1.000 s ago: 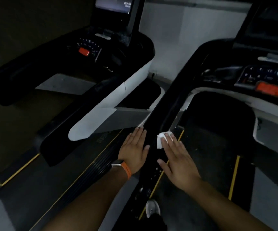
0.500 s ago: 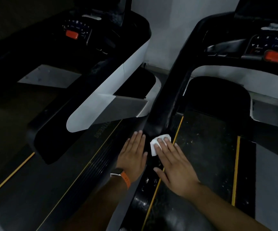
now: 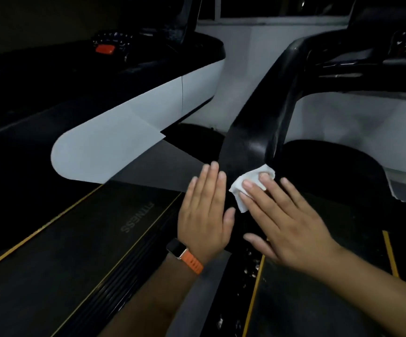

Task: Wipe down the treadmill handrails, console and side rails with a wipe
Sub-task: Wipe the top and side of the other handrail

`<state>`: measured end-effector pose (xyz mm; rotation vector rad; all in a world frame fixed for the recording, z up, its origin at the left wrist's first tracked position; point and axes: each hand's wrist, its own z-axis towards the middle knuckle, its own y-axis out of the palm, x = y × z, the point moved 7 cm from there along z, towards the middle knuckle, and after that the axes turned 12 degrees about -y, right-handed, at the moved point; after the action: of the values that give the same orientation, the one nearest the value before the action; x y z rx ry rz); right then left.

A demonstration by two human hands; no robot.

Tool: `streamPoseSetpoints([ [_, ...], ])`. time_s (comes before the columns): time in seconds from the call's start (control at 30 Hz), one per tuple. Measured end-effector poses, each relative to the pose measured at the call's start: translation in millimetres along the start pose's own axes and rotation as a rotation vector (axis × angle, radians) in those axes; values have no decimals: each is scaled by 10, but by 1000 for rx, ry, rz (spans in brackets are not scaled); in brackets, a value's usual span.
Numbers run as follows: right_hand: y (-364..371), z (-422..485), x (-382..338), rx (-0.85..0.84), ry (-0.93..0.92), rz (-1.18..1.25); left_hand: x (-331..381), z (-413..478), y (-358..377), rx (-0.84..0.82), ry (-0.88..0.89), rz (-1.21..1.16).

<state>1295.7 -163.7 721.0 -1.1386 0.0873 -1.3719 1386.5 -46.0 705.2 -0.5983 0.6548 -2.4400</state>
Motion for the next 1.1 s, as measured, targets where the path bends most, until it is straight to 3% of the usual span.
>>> streamPoseSetpoints([
  [0.17, -76, 119, 142, 100, -55, -131, -30, -38, -12, 91, 9, 3],
  [0.33, -251, 643, 522, 160, 190, 84, -20, -30, -21, 115, -1, -11],
  [0.53, -131, 298, 242, 19, -215, -104, -6, -37, -17, 124, 14, 71],
  [0.73, -268, 992, 728, 44, 184, 148, 46, -114, -35, 170, 2, 130],
  [0.97, -219, 503, 219, -60, -239, -75, 13, -307, 24, 203, 85, 125],
  [1.1, -303, 844, 597, -7, 20, 61, 49, -305, 7, 184, 75, 122],
])
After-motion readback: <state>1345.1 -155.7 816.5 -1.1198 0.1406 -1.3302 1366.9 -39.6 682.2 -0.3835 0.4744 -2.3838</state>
